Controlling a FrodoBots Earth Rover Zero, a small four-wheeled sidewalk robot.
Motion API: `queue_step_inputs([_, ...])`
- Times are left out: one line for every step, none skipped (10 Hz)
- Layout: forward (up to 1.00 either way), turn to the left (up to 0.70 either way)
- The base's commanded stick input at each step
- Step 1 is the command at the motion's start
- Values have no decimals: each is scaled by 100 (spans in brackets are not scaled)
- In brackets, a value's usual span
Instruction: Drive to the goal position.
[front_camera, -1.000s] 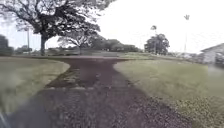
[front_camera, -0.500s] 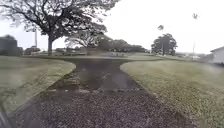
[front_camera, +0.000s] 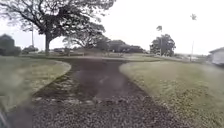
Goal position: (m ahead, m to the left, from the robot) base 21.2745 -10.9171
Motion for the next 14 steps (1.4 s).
queue_step_inputs([100, -23])
queue_step_inputs([100, 0])
queue_step_inputs([100, 0])
queue_step_inputs([100, 0])
queue_step_inputs([100, 0])
queue_step_inputs([100, 0])
queue_step_inputs([100, 0])
queue_step_inputs([100, 0])
queue_step_inputs([100, 0])
queue_step_inputs([100, 0])
queue_step_inputs([100, 0])
queue_step_inputs([100, 0])
queue_step_inputs([100, 0])
queue_step_inputs([100, 1])
